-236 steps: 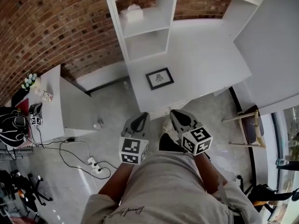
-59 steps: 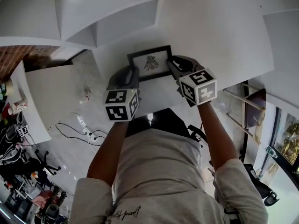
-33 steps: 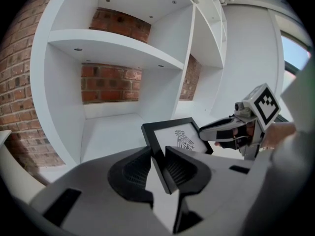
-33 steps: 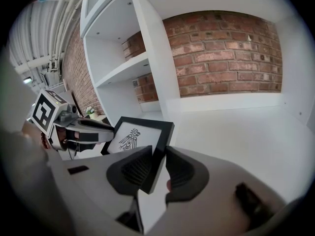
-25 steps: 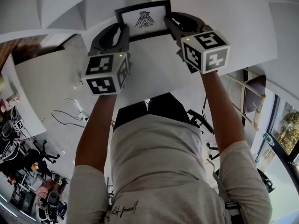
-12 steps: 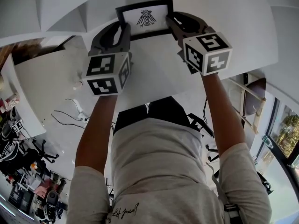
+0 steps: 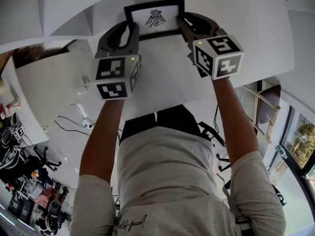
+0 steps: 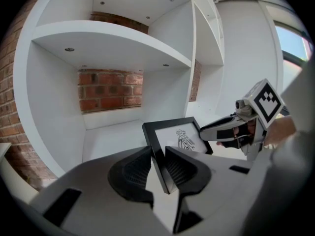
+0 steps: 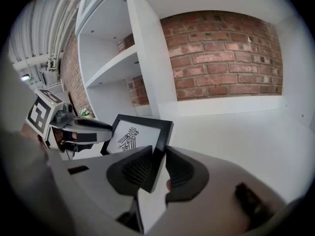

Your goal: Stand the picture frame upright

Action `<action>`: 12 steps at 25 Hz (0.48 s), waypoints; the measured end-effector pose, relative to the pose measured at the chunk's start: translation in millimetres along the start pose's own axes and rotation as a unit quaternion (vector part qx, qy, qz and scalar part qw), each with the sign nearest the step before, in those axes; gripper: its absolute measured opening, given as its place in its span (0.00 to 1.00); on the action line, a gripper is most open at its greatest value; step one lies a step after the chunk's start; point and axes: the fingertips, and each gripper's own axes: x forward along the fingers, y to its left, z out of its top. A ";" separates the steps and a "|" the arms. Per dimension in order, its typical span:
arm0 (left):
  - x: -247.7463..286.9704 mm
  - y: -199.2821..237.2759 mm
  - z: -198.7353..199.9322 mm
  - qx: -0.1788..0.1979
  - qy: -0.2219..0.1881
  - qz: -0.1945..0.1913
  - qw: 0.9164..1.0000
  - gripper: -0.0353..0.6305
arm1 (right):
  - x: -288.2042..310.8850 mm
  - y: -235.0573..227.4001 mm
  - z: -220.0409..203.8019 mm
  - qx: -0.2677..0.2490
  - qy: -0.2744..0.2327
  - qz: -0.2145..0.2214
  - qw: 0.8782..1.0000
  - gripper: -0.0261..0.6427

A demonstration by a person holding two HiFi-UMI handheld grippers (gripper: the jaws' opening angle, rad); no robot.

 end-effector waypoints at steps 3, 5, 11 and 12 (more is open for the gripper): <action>5.3 1.9 -3.3 0.003 0.002 0.002 1.000 0.20 | 4.2 -2.1 -2.6 -0.004 -0.006 -0.003 1.000 0.19; 8.7 2.8 -4.9 0.007 0.004 0.004 1.000 0.20 | 7.6 -4.6 -5.5 -0.004 -0.007 -0.007 1.000 0.18; 16.1 7.9 -8.4 0.002 0.010 0.018 1.000 0.17 | 15.2 -11.1 -9.9 0.008 0.004 -0.026 1.000 0.15; 17.1 8.5 -8.2 0.001 0.010 0.020 1.000 0.17 | 15.8 -12.2 -8.9 0.008 0.003 -0.028 1.000 0.15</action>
